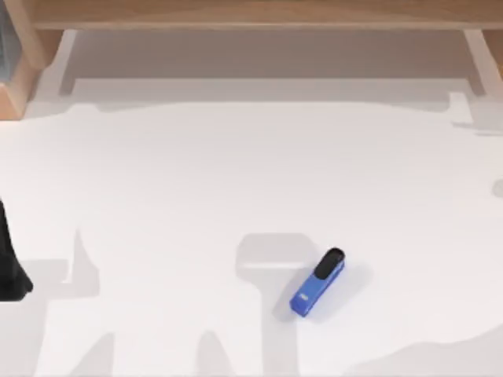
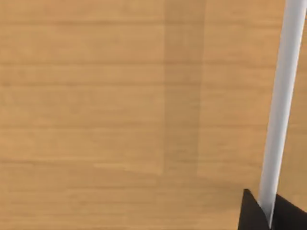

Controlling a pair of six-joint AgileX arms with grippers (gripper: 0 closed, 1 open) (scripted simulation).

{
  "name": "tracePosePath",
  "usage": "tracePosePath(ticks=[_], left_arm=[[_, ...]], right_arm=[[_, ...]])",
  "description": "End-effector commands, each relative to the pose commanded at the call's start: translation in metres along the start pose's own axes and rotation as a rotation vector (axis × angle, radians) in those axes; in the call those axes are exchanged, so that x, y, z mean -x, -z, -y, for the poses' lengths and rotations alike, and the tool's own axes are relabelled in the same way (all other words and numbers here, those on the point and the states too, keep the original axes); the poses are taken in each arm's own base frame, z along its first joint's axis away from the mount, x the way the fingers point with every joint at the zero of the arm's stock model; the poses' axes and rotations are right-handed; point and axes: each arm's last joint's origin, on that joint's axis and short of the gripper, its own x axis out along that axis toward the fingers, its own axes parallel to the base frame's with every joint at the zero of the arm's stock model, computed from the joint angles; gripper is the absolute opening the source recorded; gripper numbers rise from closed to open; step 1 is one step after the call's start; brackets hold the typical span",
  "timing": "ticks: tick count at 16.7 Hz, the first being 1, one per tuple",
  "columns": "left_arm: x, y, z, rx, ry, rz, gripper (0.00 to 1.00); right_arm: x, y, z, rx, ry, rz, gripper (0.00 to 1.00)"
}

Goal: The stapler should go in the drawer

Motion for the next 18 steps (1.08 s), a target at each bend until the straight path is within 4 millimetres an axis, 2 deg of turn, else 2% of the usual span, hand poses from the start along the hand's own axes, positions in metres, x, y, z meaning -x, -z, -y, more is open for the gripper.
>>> tracePosePath(ticks=[7, 13, 18], left_arm=[[0.000, 0.000, 0.000, 0.000, 0.000, 0.000, 1.00], [0.000, 0.000, 0.000, 0.000, 0.000, 0.000, 1.00], [0.000, 0.000, 0.000, 0.000, 0.000, 0.000, 1.00]], right_arm=[[0.055, -0.001, -0.002, -0.006, -0.009, 0.005, 0.00], [0.058, -0.001, -0.002, -0.002, -0.005, 0.006, 0.00], [0.094, -0.001, -0.004, -0.007, -0.012, 0.008, 0.00]])
